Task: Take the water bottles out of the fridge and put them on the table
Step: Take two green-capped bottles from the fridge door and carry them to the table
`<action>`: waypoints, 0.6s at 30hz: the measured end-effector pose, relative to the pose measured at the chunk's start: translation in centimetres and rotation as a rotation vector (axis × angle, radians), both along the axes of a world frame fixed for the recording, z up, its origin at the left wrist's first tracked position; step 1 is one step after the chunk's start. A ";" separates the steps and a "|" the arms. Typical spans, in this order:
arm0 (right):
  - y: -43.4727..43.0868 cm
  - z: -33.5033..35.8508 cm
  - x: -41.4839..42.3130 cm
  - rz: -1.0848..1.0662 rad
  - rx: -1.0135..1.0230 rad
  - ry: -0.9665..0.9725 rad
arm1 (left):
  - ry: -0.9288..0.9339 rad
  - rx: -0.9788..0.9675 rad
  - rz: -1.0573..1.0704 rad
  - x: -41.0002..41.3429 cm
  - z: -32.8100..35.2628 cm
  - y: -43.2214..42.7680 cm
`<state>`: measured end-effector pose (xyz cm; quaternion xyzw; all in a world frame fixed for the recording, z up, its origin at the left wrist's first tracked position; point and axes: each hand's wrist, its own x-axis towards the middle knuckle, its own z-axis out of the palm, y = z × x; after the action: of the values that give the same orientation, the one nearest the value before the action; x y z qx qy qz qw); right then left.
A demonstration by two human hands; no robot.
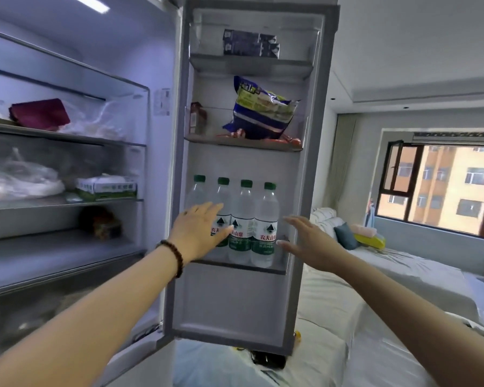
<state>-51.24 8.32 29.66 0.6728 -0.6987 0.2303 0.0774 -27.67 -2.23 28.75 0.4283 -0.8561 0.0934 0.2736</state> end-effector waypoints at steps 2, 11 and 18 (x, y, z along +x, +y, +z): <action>-3.1 1.2 -1.6 0.023 -0.083 -0.039 | 0.040 -0.049 0.007 -2.0 0.9 -2.4; -11.8 3.4 -3.4 0.049 -0.214 0.055 | -0.011 -0.254 0.012 -7.7 4.4 -11.8; -15.9 3.9 -3.0 0.058 -0.273 0.043 | -0.013 -0.343 -0.119 -9.6 4.6 -15.5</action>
<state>-54.27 -7.59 33.54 0.6806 -0.6394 0.3110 0.1766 -37.32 -17.71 33.39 0.3232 -0.8533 0.2243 0.3423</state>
